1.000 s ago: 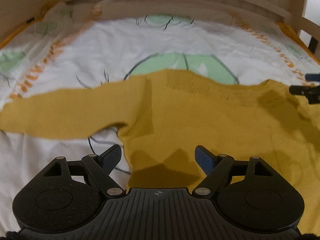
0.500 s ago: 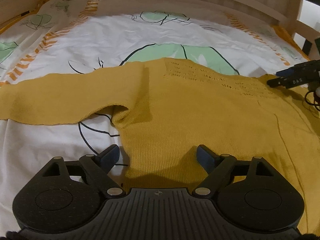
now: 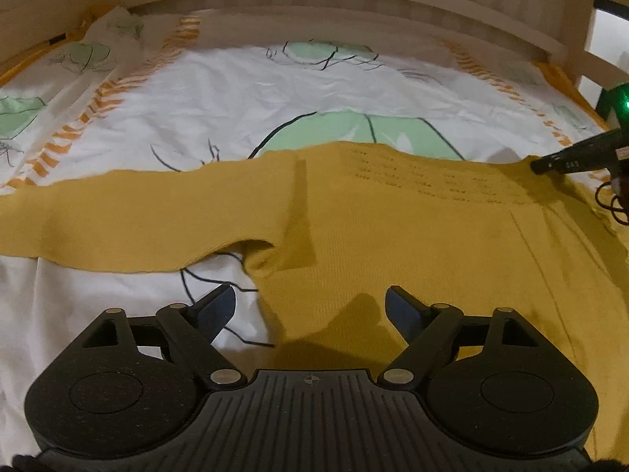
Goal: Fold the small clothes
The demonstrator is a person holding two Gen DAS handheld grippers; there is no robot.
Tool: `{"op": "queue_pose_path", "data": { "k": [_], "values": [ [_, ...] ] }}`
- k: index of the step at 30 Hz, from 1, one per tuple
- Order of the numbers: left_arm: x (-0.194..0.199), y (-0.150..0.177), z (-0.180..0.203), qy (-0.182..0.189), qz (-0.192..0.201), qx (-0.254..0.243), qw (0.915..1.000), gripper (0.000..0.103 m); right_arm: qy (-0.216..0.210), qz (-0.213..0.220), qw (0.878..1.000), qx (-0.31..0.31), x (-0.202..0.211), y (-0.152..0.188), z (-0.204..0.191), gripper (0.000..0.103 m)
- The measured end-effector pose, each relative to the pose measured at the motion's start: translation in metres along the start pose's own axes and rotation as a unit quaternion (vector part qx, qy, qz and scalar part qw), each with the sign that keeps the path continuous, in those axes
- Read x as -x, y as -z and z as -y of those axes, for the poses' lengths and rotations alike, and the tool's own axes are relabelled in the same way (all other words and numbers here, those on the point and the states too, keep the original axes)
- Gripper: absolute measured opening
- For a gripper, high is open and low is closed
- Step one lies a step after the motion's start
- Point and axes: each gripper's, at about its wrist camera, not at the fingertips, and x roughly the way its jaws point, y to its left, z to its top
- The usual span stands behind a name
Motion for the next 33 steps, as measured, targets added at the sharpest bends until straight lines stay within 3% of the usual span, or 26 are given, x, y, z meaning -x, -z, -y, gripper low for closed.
{"op": "queue_pose_path", "data": {
  "k": [3,4,5,7,13,18,33],
  "values": [
    [-0.010,0.003,-0.005,-0.002,-0.014,0.012,0.9998,0.083,0.007,0.012,1.000,-0.008,-0.002,0.004,-0.004,0.025],
    [-0.013,0.004,-0.007,-0.002,-0.019,0.011,0.9997,0.083,0.005,0.022,0.999,-0.024,0.001,0.005,-0.001,0.037],
    [-0.014,0.006,-0.006,-0.001,-0.020,0.009,0.9998,0.084,0.006,0.033,0.999,-0.040,0.006,0.007,0.001,0.055],
    [-0.015,0.008,-0.005,-0.004,-0.010,0.007,0.9999,0.085,0.019,0.056,0.995,-0.076,0.019,0.015,0.010,0.066],
    [-0.015,0.020,-0.002,-0.009,0.025,0.006,0.9996,0.093,0.065,0.070,0.986,-0.134,0.054,0.053,0.036,0.067],
    [-0.017,0.022,0.003,-0.019,0.037,-0.003,0.9991,0.095,0.114,0.039,0.979,-0.166,0.070,0.095,0.068,0.067],
    [-0.019,0.025,0.005,-0.024,0.041,-0.007,0.9988,0.097,0.248,0.002,0.934,-0.257,0.145,0.200,0.152,0.069]
  ]
}}
